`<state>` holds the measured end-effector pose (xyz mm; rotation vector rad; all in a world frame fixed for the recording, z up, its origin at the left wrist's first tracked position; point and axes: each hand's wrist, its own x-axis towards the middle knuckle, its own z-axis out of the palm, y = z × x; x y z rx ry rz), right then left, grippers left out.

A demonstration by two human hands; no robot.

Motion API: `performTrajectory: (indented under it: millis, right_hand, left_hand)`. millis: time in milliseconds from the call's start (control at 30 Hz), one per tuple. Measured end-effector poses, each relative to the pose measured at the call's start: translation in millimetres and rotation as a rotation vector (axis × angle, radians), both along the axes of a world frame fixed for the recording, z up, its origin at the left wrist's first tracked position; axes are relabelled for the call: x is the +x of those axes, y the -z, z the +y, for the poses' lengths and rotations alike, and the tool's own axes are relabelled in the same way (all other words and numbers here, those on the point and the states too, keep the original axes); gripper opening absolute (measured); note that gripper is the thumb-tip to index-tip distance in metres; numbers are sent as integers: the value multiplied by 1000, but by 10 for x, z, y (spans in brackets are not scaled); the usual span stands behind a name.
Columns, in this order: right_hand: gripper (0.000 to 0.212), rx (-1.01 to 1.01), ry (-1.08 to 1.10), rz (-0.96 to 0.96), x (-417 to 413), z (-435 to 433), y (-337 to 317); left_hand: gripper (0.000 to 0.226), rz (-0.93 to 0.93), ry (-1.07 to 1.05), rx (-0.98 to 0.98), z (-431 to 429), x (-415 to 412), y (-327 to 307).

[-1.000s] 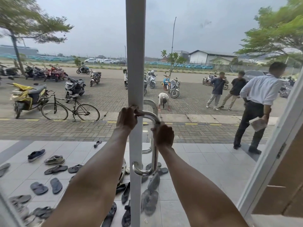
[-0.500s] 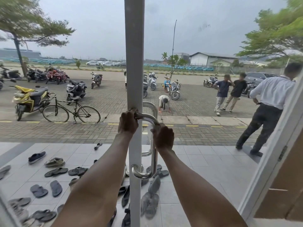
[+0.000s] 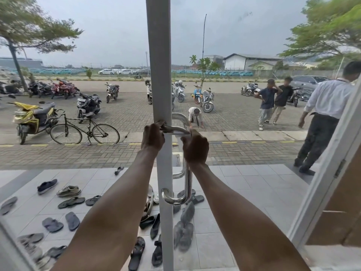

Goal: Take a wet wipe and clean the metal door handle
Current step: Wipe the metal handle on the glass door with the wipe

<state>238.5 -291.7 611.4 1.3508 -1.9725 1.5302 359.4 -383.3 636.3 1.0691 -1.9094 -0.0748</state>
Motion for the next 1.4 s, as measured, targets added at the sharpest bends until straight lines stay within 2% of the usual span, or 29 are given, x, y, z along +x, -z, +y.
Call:
performTrajectory:
  millis: [100,200,400,467,633,733,833,967,1033,1100,1200,1267,1333,1400]
  right_hand:
    - [17,34,22,28,-9,-52,102]
    - [26,111,43,-85,-31,-48,481]
    - [27,306,6,-232,-19,9,1048]
    - [26,261,4,-204,-45,3,987]
    - [29,-40,39,-109,-11,-91,596]
    - [30,-65,52,-92,-9,-108,571]
    - [28,60,58,-118,2,-21,851]
    - [23,420,13,-285,9,118,1271]
    - [22,460,-3,-328,2,173,1328]
    - [21,365,1,-293,12,187,1238]
    - [17,75,12,-196,45,96,946]
    - [25,-63,39,-132,49,-13,735]
    - [35,-127,66,-86,36,-72,585]
    - [36,-121,64,-54,25,-56,605]
  left_hand:
    - [40,27,12,-15,-28,13,7]
    - [43,51,18,-45,-27,13,27]
    - [45,64,16,-78,-38,20,46]
    - [40,72,10,-99,-29,14,50]
    - [38,130,26,-113,-4,-9,78]
    - [39,133,24,-138,-6,-4,84]
    - [39,113,25,-147,-15,2,89]
    - [37,122,28,-143,-9,2,86]
    - [38,135,33,-126,-19,-1,83]
    - [40,139,35,-118,-30,4,85]
    - [43,140,40,-116,-22,6,95]
    - [43,149,40,-114,-3,-1,102]
    - [44,152,39,-110,13,-9,101]
    - [44,151,33,-117,20,-10,101]
